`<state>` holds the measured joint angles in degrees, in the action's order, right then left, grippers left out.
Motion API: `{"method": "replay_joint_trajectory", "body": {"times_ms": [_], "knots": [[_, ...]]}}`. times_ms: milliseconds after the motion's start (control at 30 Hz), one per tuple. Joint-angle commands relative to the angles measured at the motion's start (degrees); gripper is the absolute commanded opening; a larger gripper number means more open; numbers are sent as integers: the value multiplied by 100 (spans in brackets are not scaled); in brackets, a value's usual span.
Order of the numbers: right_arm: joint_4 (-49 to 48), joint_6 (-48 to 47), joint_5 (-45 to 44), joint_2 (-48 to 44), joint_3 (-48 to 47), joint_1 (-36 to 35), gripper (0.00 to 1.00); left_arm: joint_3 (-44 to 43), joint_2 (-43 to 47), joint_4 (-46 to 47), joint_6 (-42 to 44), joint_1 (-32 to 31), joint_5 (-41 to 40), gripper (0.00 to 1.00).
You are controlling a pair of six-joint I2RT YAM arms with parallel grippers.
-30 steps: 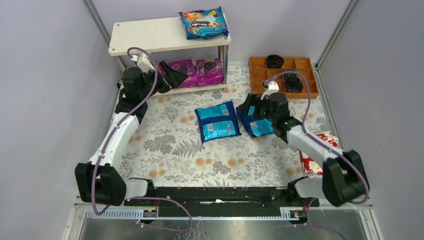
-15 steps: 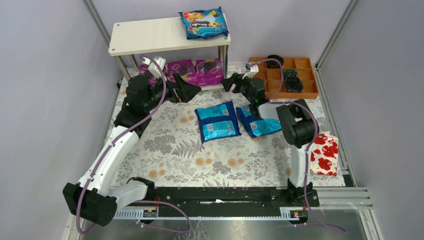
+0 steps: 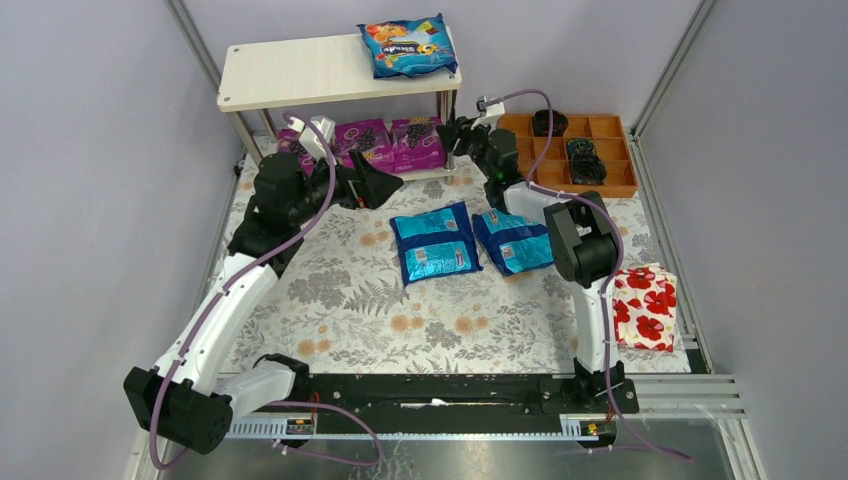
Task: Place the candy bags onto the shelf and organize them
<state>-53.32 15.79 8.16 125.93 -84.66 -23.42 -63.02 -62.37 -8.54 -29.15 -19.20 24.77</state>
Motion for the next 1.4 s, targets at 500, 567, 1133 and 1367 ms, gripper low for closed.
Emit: {"method": "replay_joint_trajectory", "body": {"times_ms": [500, 567, 1133, 1367], "knots": [[-249, -1124, 130, -983, 669, -345, 4, -162, -38, 260, -21, 140, -25, 99], [-376, -1172, 128, -1169, 916, -352, 0, -158, -47, 280, -39, 157, -5, 99], [1477, -884, -642, -2839, 2472, -456, 81, 81, -226, 649, -366, 228, 295, 99], [2774, 239, -709, -4507, 3976, -807, 100, 712, -593, 1597, -1185, 251, 799, 99]]}}
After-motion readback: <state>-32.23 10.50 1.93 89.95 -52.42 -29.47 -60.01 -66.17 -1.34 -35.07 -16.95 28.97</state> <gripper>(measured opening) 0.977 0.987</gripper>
